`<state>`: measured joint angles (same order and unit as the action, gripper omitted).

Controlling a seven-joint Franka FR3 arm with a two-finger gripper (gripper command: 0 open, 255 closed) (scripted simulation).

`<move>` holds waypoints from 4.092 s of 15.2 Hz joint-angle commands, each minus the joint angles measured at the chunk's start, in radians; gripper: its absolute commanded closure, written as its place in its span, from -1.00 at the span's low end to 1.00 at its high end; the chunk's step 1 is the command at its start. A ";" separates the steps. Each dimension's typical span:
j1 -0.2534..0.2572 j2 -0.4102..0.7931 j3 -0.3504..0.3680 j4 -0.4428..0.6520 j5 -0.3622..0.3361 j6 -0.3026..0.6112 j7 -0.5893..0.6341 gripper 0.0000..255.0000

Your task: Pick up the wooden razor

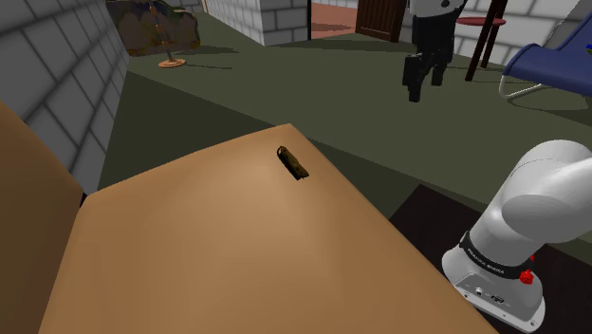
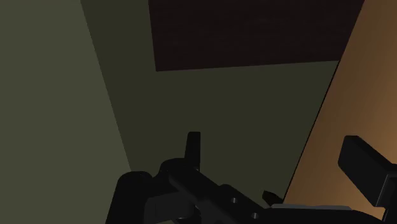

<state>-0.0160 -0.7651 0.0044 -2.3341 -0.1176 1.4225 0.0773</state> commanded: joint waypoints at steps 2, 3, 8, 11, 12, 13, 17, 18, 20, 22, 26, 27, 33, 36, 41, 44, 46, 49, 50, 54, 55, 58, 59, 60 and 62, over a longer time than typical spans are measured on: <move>0.003 0.002 0.011 -0.012 0.028 0.019 0.030 -1.00; 0.007 0.005 0.023 -0.023 0.056 0.039 0.060 -1.00; 0.028 0.037 0.083 -0.064 0.189 0.153 0.201 -1.00; 0.041 0.069 0.121 -0.076 0.264 0.231 0.278 -1.00; 0.045 0.082 0.134 -0.078 0.288 0.259 0.303 -1.00; 0.049 0.096 0.147 -0.078 0.311 0.286 0.327 -1.00; 0.065 0.164 0.199 -0.068 0.396 0.402 0.419 -1.00; 0.068 0.183 0.211 -0.062 0.416 0.432 0.441 -1.00; 0.074 0.224 0.237 -0.047 0.451 0.492 0.484 -1.00; 0.079 0.269 0.263 -0.027 0.483 0.551 0.525 -1.00; 0.085 0.366 0.312 0.027 0.533 0.669 0.606 -1.00; 0.086 0.381 0.319 0.037 0.538 0.686 0.618 -1.00; 0.091 0.403 0.329 -0.025 0.554 0.767 0.596 -1.00; 0.093 0.410 0.332 -0.040 0.558 0.789 0.591 -1.00; 0.093 0.408 0.332 -0.042 0.559 0.789 0.591 1.00; 0.093 0.407 0.332 -0.042 0.559 0.788 0.590 1.00; 0.093 0.410 0.332 -0.040 0.558 0.789 0.591 1.00; 0.090 0.397 0.327 -0.011 0.550 0.748 0.602 1.00; 0.089 0.393 0.325 -0.001 0.547 0.734 0.605 1.00; 0.086 0.380 0.318 0.042 0.537 0.680 0.619 1.00; 0.085 0.377 0.317 0.053 0.534 0.667 0.623 1.00; 0.082 0.371 0.312 0.087 0.527 0.627 0.633 1.00; 0.081 0.370 0.310 0.099 0.525 0.614 0.637 1.00; 0.080 0.368 0.309 0.111 0.522 0.601 0.640 1.00; 0.079 0.367 0.307 0.125 0.519 0.586 0.644 1.00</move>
<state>0.0629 -0.3955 0.3115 -2.2132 0.4023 2.0151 0.7190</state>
